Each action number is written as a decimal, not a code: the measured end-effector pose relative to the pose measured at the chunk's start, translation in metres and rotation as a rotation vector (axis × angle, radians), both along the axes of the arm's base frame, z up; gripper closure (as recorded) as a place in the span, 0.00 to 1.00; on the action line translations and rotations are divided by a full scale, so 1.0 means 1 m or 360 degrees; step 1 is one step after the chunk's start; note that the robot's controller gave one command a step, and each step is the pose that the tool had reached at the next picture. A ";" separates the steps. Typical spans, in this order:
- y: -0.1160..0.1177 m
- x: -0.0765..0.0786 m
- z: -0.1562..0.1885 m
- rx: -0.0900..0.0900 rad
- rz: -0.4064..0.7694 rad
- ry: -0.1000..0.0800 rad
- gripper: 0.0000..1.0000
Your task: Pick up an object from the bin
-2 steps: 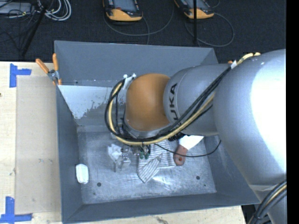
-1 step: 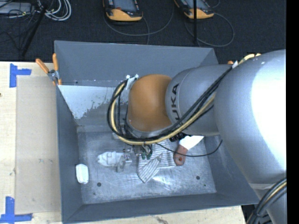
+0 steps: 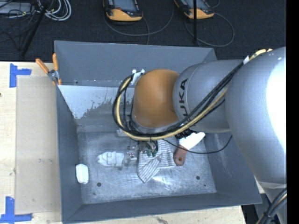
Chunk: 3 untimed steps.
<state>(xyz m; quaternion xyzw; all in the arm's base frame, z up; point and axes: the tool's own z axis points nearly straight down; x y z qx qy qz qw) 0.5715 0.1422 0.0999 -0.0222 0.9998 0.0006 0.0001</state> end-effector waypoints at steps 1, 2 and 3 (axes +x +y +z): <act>0.006 0.002 -0.019 -0.0001 0.0004 0.0001 0.00; 0.016 -0.006 -0.024 -0.0007 -0.0133 0.0018 1.00; 0.016 -0.006 -0.024 -0.0007 -0.0134 0.0017 1.00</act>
Offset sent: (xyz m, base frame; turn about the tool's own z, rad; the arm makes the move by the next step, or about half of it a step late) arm -0.0066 0.0169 -0.0299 0.0835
